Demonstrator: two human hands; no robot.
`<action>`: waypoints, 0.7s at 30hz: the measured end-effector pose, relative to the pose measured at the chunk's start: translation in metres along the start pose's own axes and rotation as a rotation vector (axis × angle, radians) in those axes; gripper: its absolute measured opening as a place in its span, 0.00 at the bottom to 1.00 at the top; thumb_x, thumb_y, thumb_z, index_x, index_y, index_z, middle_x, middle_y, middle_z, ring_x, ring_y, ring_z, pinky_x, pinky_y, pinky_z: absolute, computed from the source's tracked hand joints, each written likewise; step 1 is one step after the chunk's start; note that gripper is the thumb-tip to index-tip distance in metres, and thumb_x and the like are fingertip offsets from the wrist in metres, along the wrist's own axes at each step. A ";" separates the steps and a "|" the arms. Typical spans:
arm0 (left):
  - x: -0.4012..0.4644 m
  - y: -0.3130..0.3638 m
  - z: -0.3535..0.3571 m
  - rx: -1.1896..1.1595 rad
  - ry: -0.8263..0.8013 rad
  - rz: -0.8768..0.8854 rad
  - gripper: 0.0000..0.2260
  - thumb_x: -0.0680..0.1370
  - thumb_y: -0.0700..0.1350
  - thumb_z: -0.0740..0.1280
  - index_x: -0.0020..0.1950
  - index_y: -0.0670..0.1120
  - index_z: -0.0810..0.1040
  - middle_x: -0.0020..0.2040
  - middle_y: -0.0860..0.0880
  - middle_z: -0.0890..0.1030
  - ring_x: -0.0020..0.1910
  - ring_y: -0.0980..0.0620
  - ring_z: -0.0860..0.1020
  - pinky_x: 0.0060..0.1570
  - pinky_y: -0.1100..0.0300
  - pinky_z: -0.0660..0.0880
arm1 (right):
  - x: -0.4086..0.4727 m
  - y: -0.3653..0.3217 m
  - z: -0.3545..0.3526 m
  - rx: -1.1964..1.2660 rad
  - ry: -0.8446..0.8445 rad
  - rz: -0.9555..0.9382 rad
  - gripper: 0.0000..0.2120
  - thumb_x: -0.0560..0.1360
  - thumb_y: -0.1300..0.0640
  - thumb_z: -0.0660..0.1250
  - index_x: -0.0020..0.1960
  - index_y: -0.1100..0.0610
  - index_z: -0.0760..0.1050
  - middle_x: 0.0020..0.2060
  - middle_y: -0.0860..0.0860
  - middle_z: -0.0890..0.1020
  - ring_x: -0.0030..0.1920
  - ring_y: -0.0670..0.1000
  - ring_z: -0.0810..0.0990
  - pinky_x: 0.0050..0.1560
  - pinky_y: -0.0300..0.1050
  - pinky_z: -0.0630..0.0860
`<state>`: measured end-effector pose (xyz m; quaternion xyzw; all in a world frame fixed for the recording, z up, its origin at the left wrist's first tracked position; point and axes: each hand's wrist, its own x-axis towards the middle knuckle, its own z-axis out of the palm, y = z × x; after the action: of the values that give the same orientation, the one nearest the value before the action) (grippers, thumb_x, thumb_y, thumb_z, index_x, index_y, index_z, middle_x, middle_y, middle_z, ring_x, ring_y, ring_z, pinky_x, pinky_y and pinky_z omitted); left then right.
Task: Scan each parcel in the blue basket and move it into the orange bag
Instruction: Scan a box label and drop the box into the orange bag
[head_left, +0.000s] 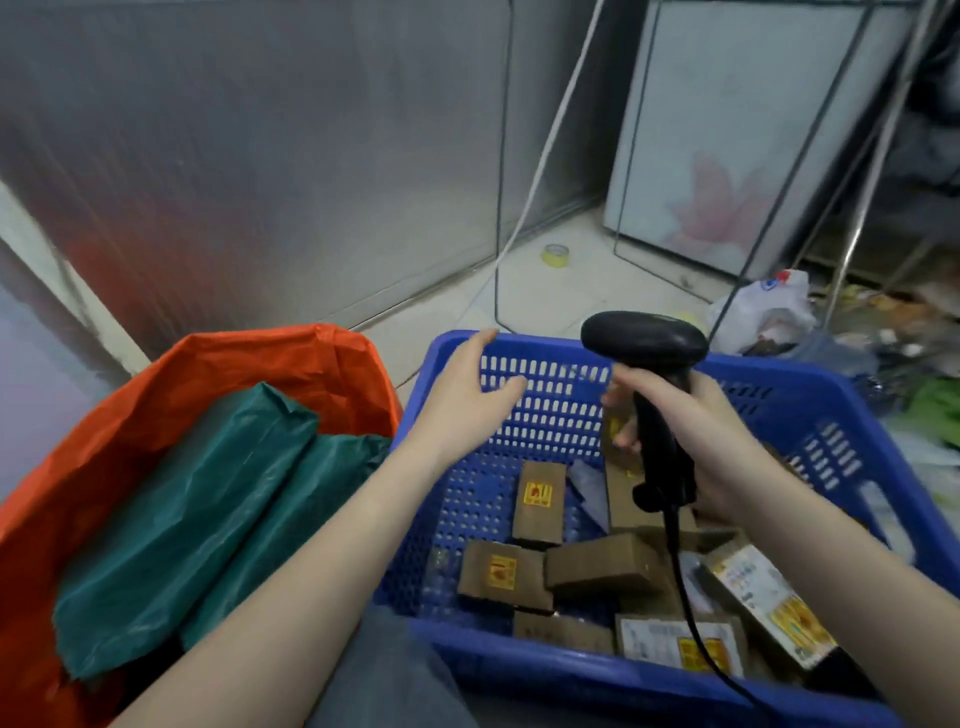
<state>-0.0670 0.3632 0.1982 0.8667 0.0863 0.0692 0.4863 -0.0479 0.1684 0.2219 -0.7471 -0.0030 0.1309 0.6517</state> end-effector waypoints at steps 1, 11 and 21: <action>0.002 0.009 0.012 0.014 -0.030 0.014 0.27 0.79 0.47 0.64 0.77 0.50 0.59 0.74 0.53 0.64 0.67 0.60 0.66 0.55 0.73 0.64 | -0.001 -0.001 -0.016 0.007 0.025 -0.006 0.12 0.75 0.50 0.68 0.52 0.58 0.77 0.43 0.54 0.83 0.30 0.48 0.79 0.33 0.41 0.75; 0.032 0.034 0.146 0.154 -0.231 0.011 0.37 0.76 0.53 0.69 0.78 0.49 0.52 0.78 0.50 0.56 0.76 0.51 0.57 0.70 0.57 0.59 | 0.011 0.047 -0.148 0.042 0.267 0.044 0.11 0.75 0.51 0.69 0.43 0.59 0.77 0.33 0.52 0.81 0.25 0.47 0.77 0.30 0.41 0.73; 0.089 -0.021 0.238 0.227 -0.174 -0.192 0.45 0.71 0.56 0.73 0.78 0.45 0.48 0.77 0.44 0.56 0.76 0.45 0.56 0.71 0.49 0.59 | 0.061 0.140 -0.189 0.089 0.251 0.221 0.14 0.76 0.50 0.68 0.53 0.61 0.76 0.27 0.48 0.80 0.27 0.47 0.79 0.35 0.42 0.77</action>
<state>0.0668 0.1959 0.0605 0.9065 0.1338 -0.0630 0.3954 0.0258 -0.0262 0.0962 -0.7239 0.1665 0.1076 0.6609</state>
